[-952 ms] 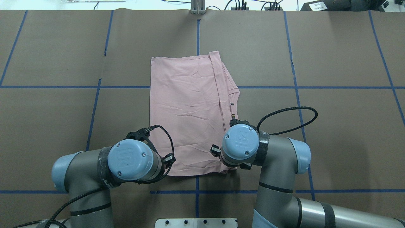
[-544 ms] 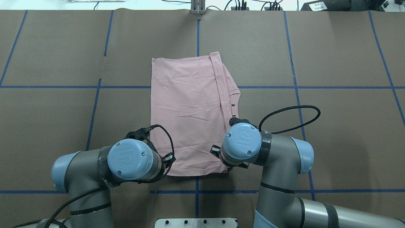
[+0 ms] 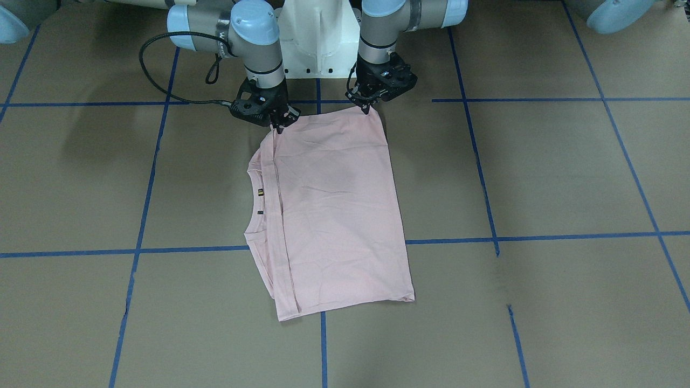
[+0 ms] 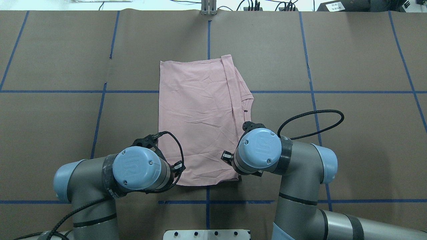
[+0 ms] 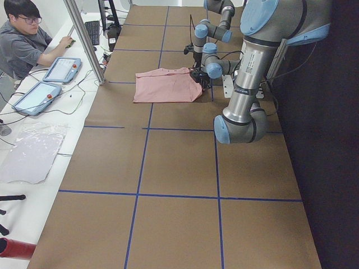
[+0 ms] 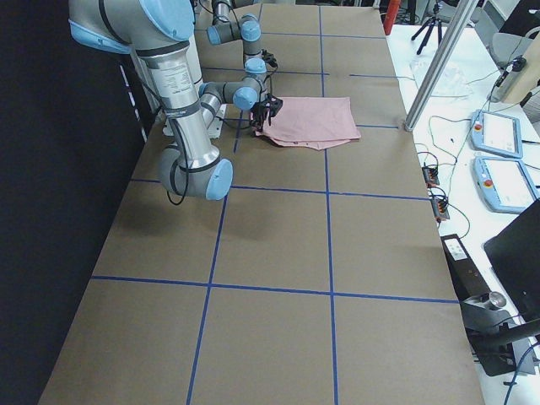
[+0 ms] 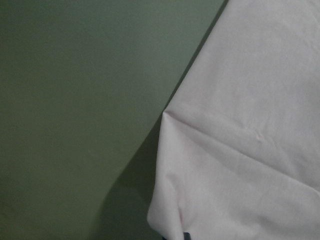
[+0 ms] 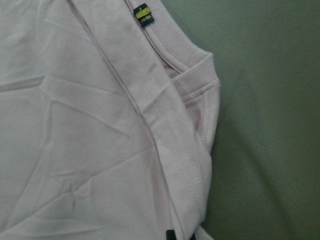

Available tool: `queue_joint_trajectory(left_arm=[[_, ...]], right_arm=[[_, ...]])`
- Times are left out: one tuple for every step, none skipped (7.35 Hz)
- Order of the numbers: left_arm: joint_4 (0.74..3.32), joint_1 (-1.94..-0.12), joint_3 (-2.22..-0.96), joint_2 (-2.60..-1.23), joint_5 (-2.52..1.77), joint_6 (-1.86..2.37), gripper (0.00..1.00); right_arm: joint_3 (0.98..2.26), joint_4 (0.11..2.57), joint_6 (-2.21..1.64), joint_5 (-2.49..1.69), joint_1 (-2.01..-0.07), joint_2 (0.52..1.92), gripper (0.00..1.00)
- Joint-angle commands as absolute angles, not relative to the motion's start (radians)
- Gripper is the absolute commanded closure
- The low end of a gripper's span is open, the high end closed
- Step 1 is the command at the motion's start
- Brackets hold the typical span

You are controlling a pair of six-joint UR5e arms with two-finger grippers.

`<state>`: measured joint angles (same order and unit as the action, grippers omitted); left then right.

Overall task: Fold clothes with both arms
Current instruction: 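Grasp the near edge of the shirt with both grippers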

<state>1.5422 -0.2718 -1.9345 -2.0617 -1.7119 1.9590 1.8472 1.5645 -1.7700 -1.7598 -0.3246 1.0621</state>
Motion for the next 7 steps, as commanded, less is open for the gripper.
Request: queue_joint_trajectory(left_arm=[[1.542, -0.264, -1.960, -2.049, -1.712, 1.959, 1.00], [1.540, -0.255, -1.973, -2.049, -1.712, 1.959, 1.00], [1.539, -0.223, -1.973, -2.049, -1.710, 1.960, 1.00], [1.537, -0.207, -1.976, -2.051, -1.710, 1.962, 1.00], [1.536, -0.206, -1.994, -2.049, -1.712, 1.962, 1.00], [1.534, -0.204, -2.000, -2.048, -1.712, 1.960, 1.00], [1.534, -0.204, -2.009, -2.048, -1.712, 1.960, 1.00]], right_arm=[[1.896, 1.566, -1.781, -1.761, -0.289, 1.074, 1.00], [1.928, 1.566, -1.811, -1.764, -0.255, 1.097, 1.00], [1.968, 1.568, -1.816, -1.770, -0.236, 1.117, 1.00], [1.989, 1.568, -1.816, -1.770, -0.227, 1.126, 1.00], [1.990, 1.566, -1.816, -1.772, -0.229, 1.138, 1.00], [1.990, 1.565, -1.812, -1.773, -0.232, 1.155, 1.00], [1.987, 1.562, -1.806, -1.773, -0.251, 1.160, 1.00]])
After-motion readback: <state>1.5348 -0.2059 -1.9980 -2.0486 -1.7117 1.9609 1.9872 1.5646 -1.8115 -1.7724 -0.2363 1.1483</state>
